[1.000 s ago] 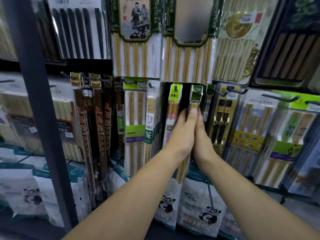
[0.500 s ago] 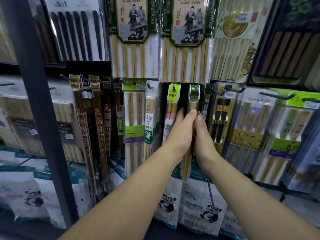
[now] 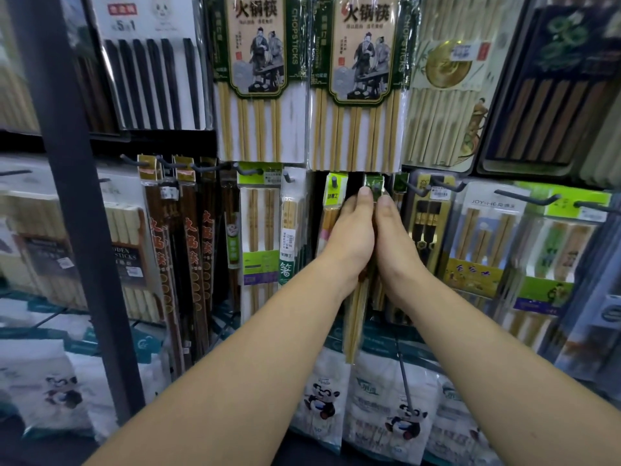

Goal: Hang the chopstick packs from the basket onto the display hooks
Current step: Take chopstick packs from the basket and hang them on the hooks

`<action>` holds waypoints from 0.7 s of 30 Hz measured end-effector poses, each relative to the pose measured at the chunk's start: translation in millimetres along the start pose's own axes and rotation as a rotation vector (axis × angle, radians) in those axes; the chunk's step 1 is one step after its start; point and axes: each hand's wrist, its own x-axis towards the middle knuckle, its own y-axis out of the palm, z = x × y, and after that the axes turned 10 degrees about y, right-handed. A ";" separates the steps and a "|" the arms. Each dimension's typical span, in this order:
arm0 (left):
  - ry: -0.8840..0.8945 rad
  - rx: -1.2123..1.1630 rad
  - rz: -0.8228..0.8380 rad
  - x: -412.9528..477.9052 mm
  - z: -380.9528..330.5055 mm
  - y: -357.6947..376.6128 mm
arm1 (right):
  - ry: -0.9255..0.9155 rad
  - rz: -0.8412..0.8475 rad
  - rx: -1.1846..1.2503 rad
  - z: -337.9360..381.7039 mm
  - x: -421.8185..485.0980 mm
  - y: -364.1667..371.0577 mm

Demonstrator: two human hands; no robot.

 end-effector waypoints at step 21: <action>-0.302 0.189 0.136 -156.2 103.6 -54.0 | 0.142 0.051 -0.459 -118.6 -157.9 -40.6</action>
